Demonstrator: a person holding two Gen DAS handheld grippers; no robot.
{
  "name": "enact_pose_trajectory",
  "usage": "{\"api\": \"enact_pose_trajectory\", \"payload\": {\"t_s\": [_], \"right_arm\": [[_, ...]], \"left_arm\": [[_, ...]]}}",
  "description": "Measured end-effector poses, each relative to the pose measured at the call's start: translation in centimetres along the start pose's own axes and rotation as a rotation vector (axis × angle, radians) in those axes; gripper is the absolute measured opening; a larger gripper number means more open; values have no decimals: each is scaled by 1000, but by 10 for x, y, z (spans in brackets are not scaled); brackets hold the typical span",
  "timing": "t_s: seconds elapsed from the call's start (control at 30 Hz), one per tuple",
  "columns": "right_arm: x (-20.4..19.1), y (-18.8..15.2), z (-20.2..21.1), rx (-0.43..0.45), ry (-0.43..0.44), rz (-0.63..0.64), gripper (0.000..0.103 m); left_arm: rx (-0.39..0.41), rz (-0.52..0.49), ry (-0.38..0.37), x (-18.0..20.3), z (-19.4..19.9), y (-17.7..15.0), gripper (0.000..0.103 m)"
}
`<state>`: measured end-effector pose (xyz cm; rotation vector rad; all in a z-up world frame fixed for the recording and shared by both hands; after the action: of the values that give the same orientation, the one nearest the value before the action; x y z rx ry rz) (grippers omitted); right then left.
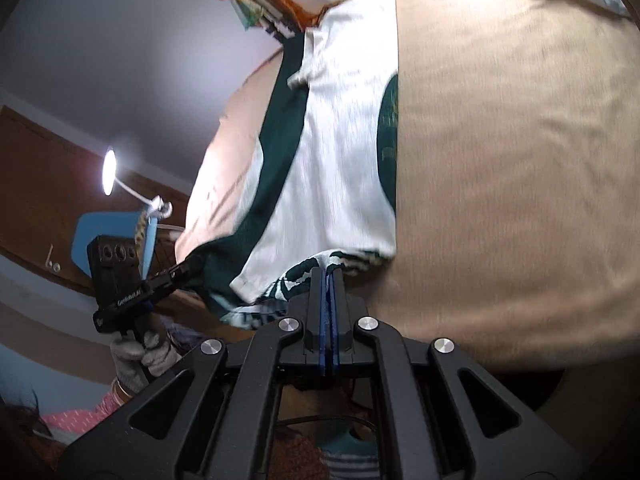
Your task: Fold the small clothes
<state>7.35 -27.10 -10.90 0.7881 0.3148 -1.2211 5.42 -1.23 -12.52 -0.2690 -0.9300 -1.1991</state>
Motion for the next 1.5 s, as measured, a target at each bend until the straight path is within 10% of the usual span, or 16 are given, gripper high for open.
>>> {"api": "enact_pose_trajectory", "payload": {"t_s": [0.63,0.87,0.93,1.07,1.5], "right_arm": [[44,143,-57,70,-50,-64,3],[72,154,-85,33,-68,-109,3],[78,158,-87,40,-77,-114,4],[88,164,-76,64,-136,-100,46],[82,160,-75,34,-226,51,43]], "left_arm": [[62,5,95,-7,-55,151,0],[48,65,108,-27,-81,167,2],[60,86,129,-33,-84,171,23],[94,71,146,-35,-76,174,30],[89,-5,201,-36,-82,167,30]]}}
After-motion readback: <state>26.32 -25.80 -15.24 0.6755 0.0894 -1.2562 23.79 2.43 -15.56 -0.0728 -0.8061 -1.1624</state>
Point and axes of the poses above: each gripper's, at about its wrist camera, not at the fingertips, and z roughly against the way its jaws point, x to its right, y to its top, the point moved 10 cm from there along -z, roughly the way its jaws point, and after that the axes turned 10 degrees about z, right-handed, at the moved point
